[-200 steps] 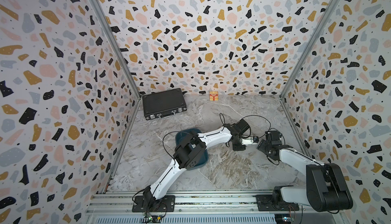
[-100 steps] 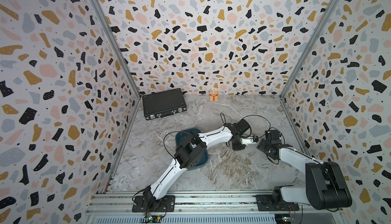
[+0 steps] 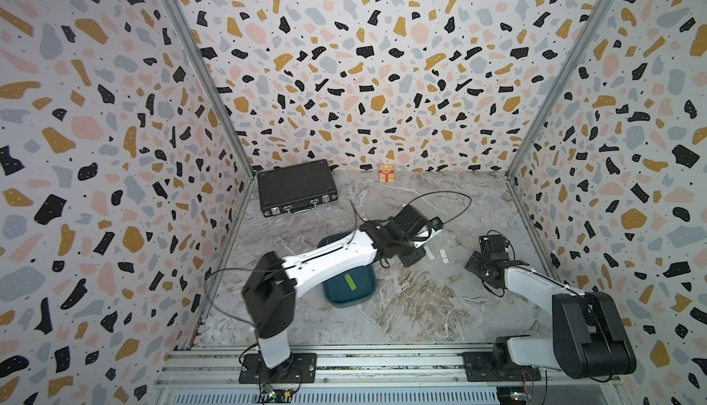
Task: Put the usb flash drive into the storage box
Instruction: Place the USB flash in the storage box.
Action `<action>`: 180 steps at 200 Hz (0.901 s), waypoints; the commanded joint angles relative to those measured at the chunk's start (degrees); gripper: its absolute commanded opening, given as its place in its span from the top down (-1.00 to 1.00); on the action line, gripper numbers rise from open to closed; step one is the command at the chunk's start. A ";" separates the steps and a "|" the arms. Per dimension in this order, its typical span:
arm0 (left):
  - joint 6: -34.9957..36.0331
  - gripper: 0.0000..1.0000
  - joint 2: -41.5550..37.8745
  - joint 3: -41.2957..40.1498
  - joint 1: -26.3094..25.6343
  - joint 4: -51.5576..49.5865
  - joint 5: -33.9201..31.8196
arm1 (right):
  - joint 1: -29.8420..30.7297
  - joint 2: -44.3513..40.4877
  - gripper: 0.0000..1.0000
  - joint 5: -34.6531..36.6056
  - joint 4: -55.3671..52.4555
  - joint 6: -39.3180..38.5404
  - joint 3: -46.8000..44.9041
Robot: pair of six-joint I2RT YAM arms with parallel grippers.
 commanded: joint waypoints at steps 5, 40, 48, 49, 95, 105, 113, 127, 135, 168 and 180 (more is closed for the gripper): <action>-25.74 1.00 -14.10 -14.82 6.58 -6.19 -15.24 | -0.11 0.15 -0.42 -1.85 -0.74 -0.20 0.88; -36.17 1.00 -25.00 -28.46 16.21 -13.12 -15.11 | 0.01 -0.05 -0.41 -2.60 -0.42 -0.57 0.65; -36.39 1.00 -25.17 -30.40 17.17 -12.68 -14.51 | 0.00 0.10 -0.41 -2.74 -0.45 -0.66 0.65; -36.40 1.00 -25.15 -30.53 17.27 -12.60 -14.43 | -0.02 0.13 -0.41 -2.75 -0.47 -0.66 0.65; -39.29 1.00 -17.38 -32.79 18.34 -11.74 -10.56 | -0.01 0.09 -0.41 -3.11 -0.71 -0.96 0.74; -39.45 1.00 -16.43 -33.06 18.33 -11.09 -9.93 | 0.05 0.14 -0.41 -3.11 -0.67 -1.10 0.72; -39.64 1.00 -16.02 -33.15 18.34 -10.85 -9.70 | 0.04 0.21 -0.41 -3.18 -0.63 -1.11 0.76; -39.64 1.00 -15.78 -33.05 18.34 -10.60 -9.41 | 0.11 0.31 -0.41 -3.37 -0.56 -1.28 0.87; -39.55 1.00 -15.85 -32.75 18.33 -10.65 -9.12 | 0.04 0.44 -0.41 -3.46 -0.54 -1.24 0.92; -38.65 1.00 -16.84 -31.39 18.25 -11.30 -8.32 | 0.06 0.80 -0.41 -3.90 -0.55 -1.46 1.17; -38.49 1.00 -17.12 -30.71 18.25 -11.85 -8.00 | 0.12 0.84 -0.41 -3.93 -0.58 -1.41 1.18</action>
